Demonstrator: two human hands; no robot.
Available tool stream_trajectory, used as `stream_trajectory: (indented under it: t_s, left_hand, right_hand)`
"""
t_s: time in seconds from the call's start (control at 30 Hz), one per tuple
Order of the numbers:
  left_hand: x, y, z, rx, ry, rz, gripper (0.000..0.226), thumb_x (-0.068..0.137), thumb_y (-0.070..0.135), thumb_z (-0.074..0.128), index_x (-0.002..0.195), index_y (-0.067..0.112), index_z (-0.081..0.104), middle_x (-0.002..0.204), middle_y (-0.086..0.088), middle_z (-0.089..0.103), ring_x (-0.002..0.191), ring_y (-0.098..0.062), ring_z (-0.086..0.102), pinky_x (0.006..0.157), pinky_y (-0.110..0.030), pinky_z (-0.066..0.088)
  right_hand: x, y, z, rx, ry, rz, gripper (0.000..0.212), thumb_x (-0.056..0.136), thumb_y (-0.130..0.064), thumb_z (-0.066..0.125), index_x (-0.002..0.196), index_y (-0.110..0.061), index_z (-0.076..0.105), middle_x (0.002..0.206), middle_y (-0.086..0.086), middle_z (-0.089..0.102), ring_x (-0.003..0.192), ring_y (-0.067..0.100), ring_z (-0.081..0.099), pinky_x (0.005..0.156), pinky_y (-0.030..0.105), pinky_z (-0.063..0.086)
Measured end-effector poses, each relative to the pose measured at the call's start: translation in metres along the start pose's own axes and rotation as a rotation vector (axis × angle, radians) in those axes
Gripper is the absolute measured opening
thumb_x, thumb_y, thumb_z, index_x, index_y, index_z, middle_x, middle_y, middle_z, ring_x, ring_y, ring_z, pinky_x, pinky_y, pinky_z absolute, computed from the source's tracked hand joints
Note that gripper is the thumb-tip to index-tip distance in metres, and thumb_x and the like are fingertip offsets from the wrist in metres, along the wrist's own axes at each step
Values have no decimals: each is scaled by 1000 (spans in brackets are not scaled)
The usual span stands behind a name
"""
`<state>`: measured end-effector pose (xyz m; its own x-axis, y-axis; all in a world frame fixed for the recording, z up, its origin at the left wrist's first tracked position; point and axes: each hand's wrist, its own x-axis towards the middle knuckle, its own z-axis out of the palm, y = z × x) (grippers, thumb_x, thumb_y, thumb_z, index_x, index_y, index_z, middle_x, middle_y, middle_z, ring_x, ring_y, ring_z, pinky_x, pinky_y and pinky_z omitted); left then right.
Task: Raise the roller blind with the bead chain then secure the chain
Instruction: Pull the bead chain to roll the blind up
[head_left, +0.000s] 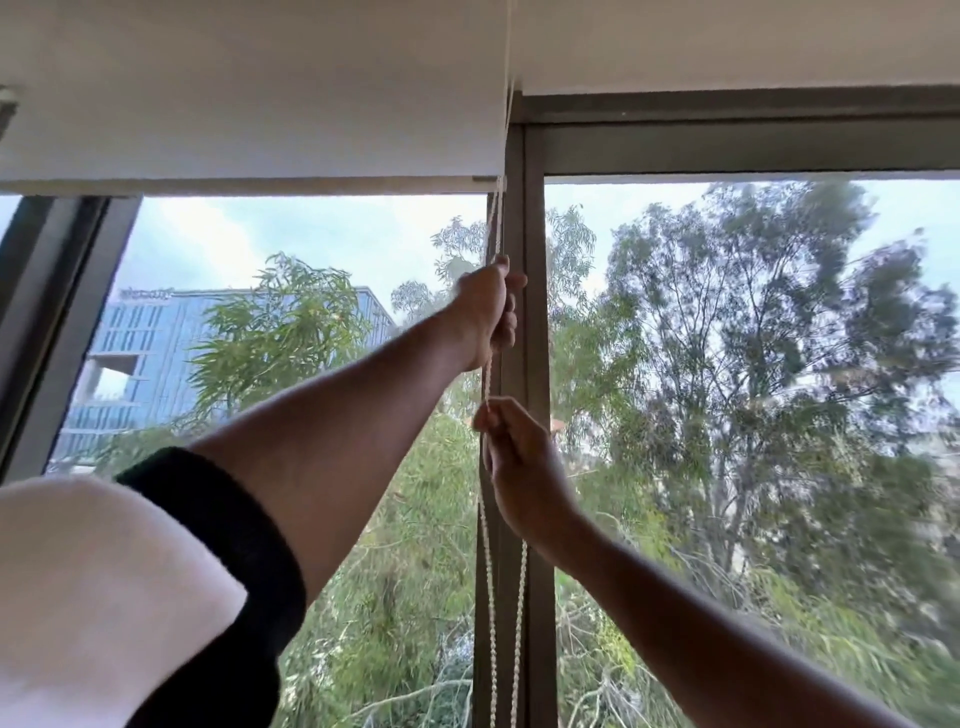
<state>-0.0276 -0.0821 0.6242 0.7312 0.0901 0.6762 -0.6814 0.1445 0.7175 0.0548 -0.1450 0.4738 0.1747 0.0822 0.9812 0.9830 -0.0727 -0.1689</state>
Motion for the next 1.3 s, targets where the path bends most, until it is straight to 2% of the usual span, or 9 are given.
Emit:
stream_trajectory:
  t_s: [0.2,0.33,0.47,0.6,0.7,0.83,1.13,1.2,1.3]
  left_hand:
    - [-5,-39,2,20,-7,30,46,106,20,26,61,23,34,44,6,30,29,-8,24,37,-11,16]
    - [-14,-80,2,71,-4,-9,46,107,29,35,61,20,38,45,6,33,29,-8,25,41,-12,18]
    - [-20,-108,-2,40,22,21,40,108,26,36,70,19,47,48,2,38,32,-9,30,41,-13,22]
    - [-33,-126,1,-20,-52,-20,42,106,19,32,67,21,48,43,6,37,27,-5,26,35,-11,21]
    - [-42,-133,7,-41,-87,-26,47,108,29,32,62,22,40,40,9,36,28,-4,27,35,-12,21]
    - [-44,-138,6,-57,-106,12,54,108,33,34,56,22,41,39,9,35,30,-6,28,35,-14,24]
    - [-9,-86,-38,89,29,22,68,102,61,17,93,10,62,88,-13,66,77,-25,59,73,-34,44]
    - [-1,-61,-39,114,35,35,69,102,59,15,98,8,62,103,-20,63,92,-28,58,76,-34,45]
    - [4,-27,-27,103,7,58,68,104,57,14,103,7,61,105,-20,60,93,-28,56,73,-34,45]
  right_hand:
    - [-9,37,-28,-20,-188,202,35,107,-7,46,85,-27,63,50,-13,46,47,9,36,49,30,29]
    - [13,34,-50,-20,-360,464,31,107,-8,42,93,-14,69,65,-2,69,58,13,62,61,30,47]
    - [55,4,-61,152,-166,551,30,103,1,40,98,-8,68,76,4,70,66,16,63,62,27,52]
    - [101,-34,-53,439,-42,609,25,111,-13,35,113,-3,57,84,14,65,74,25,62,69,36,50]
    - [123,-54,-47,514,5,579,25,111,-13,32,106,-9,56,76,7,56,61,17,51,56,31,43]
    - [128,-50,-32,306,176,455,39,105,-2,31,89,-23,59,58,-1,42,44,14,32,44,21,22]
    - [103,-30,-5,199,184,292,47,102,-9,44,72,-39,67,53,-12,54,44,4,45,44,21,32]
    - [94,-29,-5,215,178,242,39,101,-18,46,74,-36,67,49,-16,59,37,-3,48,35,16,33]
    - [83,-27,-4,174,150,181,30,101,-28,46,81,-33,67,61,-15,64,47,0,48,42,23,36]
